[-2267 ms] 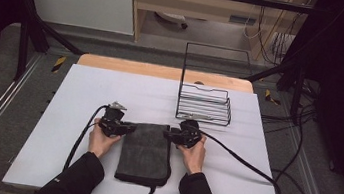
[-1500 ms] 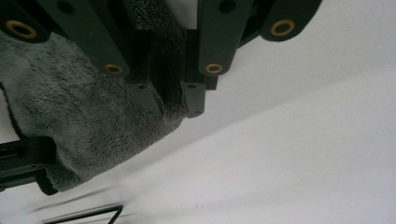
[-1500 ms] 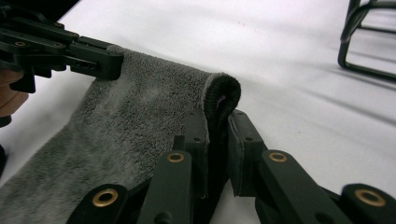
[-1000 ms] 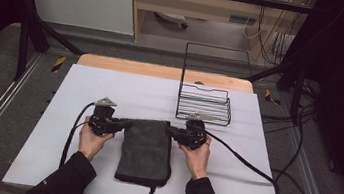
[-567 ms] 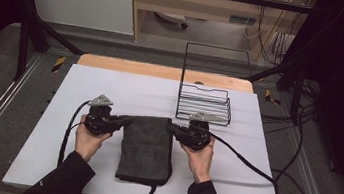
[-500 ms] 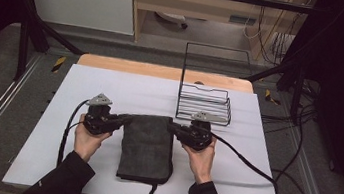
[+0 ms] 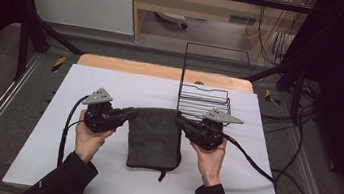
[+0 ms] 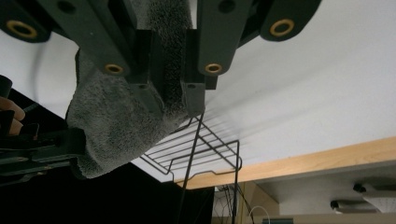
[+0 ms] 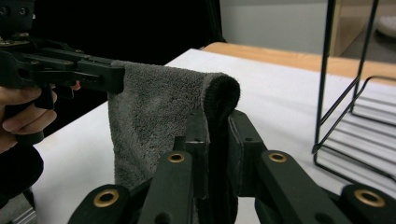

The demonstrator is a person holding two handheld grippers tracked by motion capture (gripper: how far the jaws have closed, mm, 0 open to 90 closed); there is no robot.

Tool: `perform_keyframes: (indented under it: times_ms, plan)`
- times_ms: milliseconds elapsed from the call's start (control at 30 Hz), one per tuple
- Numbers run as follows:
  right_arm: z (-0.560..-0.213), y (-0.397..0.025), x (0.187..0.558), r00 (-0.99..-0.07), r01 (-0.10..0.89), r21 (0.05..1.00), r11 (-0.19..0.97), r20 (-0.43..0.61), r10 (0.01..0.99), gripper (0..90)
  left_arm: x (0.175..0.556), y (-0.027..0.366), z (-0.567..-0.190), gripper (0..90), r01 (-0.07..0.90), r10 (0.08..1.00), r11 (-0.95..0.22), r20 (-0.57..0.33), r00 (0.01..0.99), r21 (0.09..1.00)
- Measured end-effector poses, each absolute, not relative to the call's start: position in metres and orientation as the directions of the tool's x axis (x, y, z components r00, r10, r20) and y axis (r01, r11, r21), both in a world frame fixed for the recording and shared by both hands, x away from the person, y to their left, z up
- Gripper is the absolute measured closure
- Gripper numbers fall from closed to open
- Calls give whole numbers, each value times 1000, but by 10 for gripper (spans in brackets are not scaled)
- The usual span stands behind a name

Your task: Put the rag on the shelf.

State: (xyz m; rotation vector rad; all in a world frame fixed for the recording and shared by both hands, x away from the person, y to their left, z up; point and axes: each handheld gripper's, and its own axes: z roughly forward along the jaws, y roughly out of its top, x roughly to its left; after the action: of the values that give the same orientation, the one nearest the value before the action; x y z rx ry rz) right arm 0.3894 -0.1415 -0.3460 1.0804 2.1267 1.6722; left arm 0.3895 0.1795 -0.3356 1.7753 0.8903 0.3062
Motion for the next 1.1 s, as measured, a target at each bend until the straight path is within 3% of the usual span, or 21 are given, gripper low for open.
perform_keyframes:
  times_ms: [1100]
  plan:
    - [-277, -196, 366, -636, 184, 980, -72, 175, 752, 808, 399, 114, -266, 803, 218, 656, -3, -162, 737, 976]
